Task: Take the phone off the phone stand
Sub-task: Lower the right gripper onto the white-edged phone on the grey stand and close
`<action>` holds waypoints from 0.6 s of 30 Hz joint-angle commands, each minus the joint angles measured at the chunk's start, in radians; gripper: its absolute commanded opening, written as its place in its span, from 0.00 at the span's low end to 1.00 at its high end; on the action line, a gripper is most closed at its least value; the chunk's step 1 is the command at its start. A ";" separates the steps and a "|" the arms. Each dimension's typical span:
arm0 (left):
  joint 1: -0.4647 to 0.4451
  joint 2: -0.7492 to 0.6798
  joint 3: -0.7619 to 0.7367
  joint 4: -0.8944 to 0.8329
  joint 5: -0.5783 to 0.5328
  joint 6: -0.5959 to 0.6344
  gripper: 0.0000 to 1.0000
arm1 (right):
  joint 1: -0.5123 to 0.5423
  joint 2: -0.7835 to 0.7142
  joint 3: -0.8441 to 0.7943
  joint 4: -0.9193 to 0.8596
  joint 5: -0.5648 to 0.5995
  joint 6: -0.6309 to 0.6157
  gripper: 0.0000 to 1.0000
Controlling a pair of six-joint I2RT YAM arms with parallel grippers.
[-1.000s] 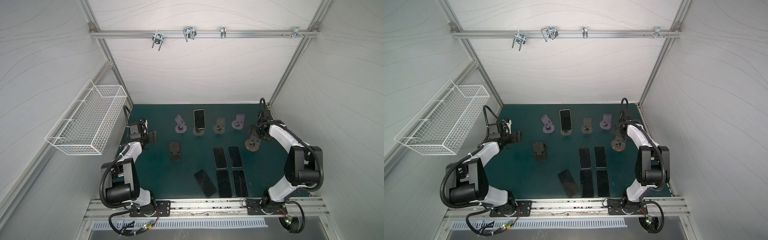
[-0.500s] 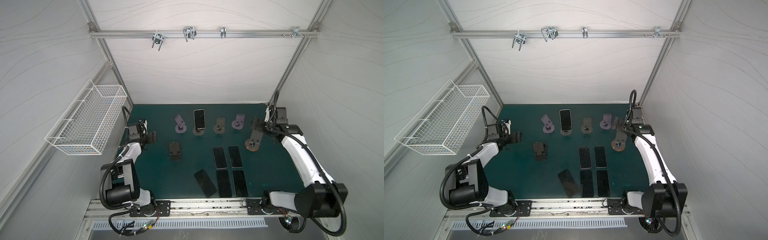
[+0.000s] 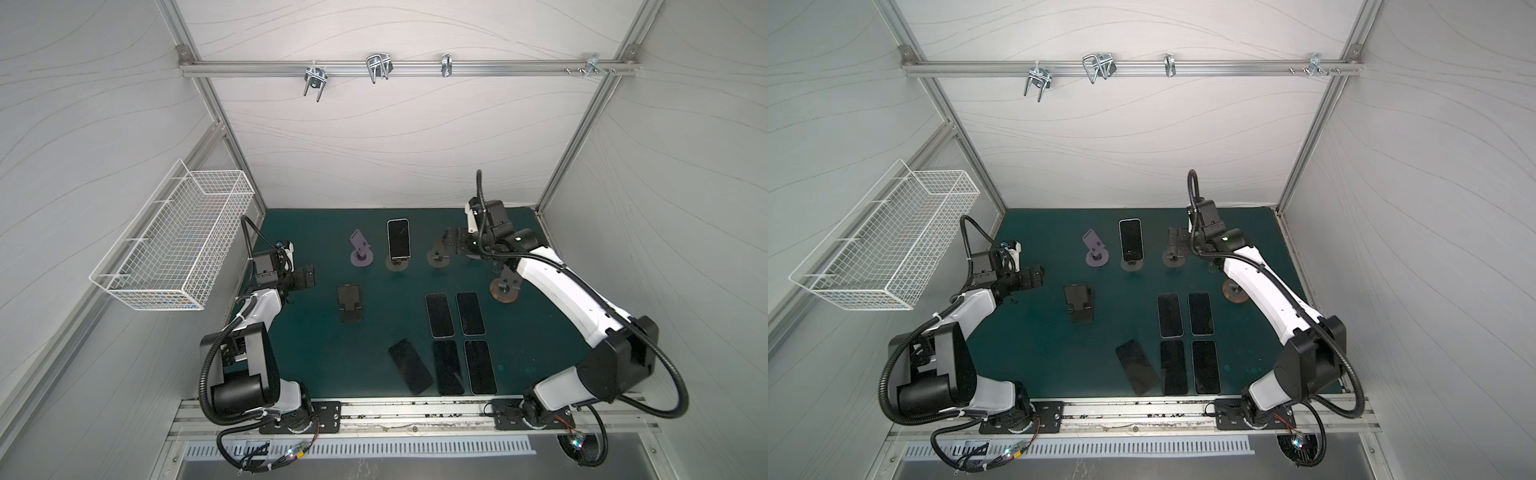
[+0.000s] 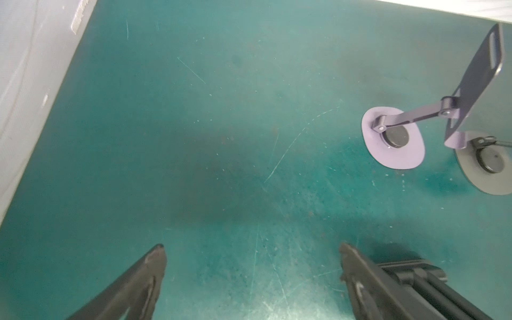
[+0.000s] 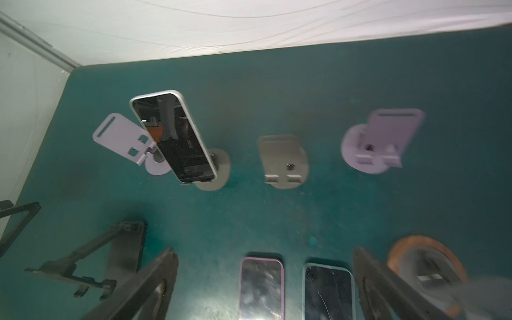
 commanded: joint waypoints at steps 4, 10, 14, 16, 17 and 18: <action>0.019 -0.035 -0.007 0.054 0.043 0.012 1.00 | 0.105 0.168 0.143 0.070 0.107 0.001 0.99; 0.019 -0.031 -0.003 0.048 0.040 0.011 1.00 | 0.192 0.329 0.259 0.163 0.228 -0.030 0.99; 0.019 -0.035 -0.006 0.054 0.038 0.008 1.00 | 0.219 0.437 0.376 0.165 0.269 0.000 0.99; 0.019 -0.034 -0.007 0.054 0.032 0.005 1.00 | 0.229 0.482 0.412 0.182 0.304 0.016 0.99; 0.019 -0.036 -0.007 0.057 0.026 0.002 1.00 | 0.233 0.499 0.427 0.185 0.313 0.020 0.99; 0.019 -0.037 -0.010 0.060 0.020 0.000 1.00 | 0.233 0.519 0.445 0.186 0.319 0.024 0.99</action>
